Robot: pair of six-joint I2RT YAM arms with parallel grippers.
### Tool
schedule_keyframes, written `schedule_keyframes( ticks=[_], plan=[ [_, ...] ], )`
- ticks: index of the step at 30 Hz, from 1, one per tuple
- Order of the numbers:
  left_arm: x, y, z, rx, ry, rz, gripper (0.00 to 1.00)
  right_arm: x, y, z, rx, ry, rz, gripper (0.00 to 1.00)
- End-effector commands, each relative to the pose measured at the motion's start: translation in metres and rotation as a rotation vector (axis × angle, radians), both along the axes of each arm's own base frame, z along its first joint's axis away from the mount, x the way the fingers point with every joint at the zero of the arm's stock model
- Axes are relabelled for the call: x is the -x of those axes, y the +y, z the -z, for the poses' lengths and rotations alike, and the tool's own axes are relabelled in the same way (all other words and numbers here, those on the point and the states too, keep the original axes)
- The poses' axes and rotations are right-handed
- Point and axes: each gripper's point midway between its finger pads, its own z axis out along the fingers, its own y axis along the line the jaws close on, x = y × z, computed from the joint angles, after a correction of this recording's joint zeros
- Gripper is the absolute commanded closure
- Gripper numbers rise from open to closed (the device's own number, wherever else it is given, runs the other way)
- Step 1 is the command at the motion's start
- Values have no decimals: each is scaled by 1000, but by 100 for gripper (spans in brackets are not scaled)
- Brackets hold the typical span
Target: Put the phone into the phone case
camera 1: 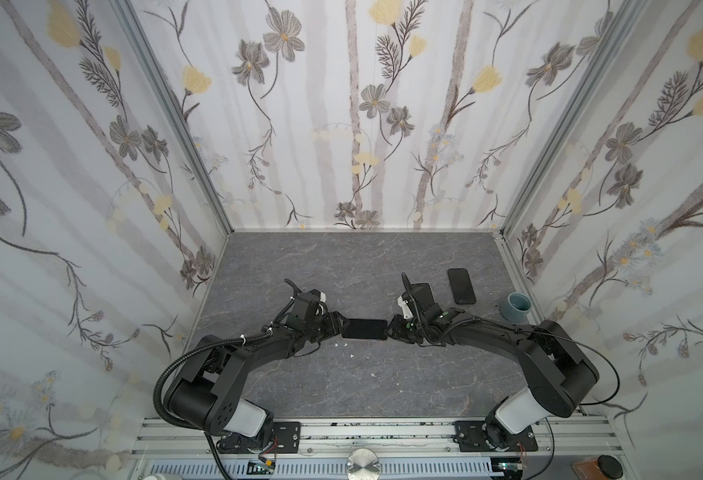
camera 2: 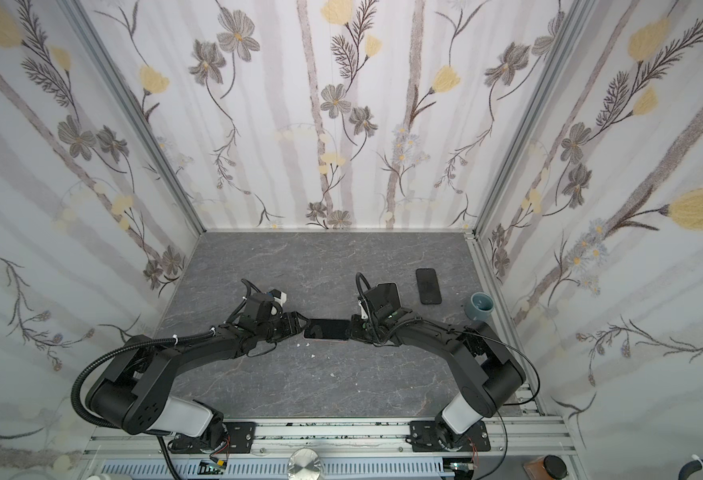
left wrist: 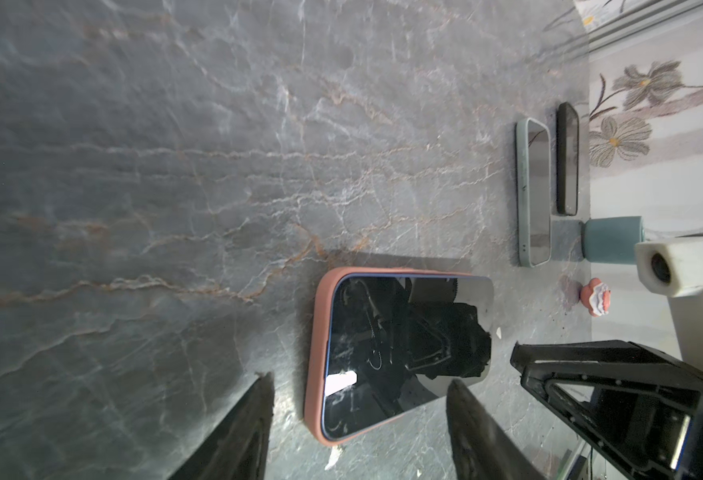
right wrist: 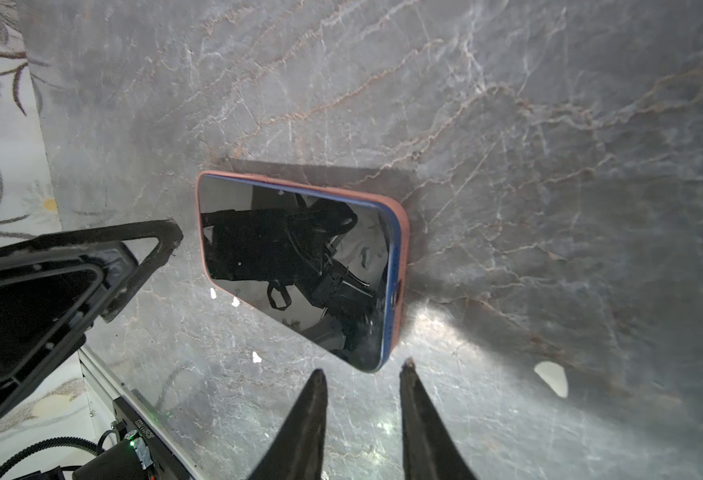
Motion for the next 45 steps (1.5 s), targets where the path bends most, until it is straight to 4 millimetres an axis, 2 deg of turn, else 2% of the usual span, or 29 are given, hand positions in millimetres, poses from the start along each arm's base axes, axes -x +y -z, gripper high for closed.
schedule_keyframes(
  ticks=[1,5,12,17,19,22,28,35,40,45],
  plan=[
    [3,-9,4,42,38,29,37,-1,7,7,-24,6,-18,74],
    [3,-13,7,62,60,39,42,0,8,13,-23,17,-24,81],
    [4,-14,9,69,66,44,49,0,12,18,-33,32,-35,86],
    [4,-17,9,80,71,51,54,1,13,21,-30,42,-42,88],
    [5,-18,9,86,72,59,59,2,12,24,-21,52,-46,89],
    [5,-19,9,89,76,62,60,5,10,30,-4,67,-56,92],
    [5,-19,9,91,75,61,60,9,6,38,36,90,-69,93],
    [1,-13,4,50,35,50,62,0,0,21,86,46,-63,84],
    [-2,-11,-2,34,7,50,65,-7,-4,10,119,10,-57,83],
    [-1,-12,0,38,16,58,68,-7,-1,13,124,20,-69,84]
  ],
)
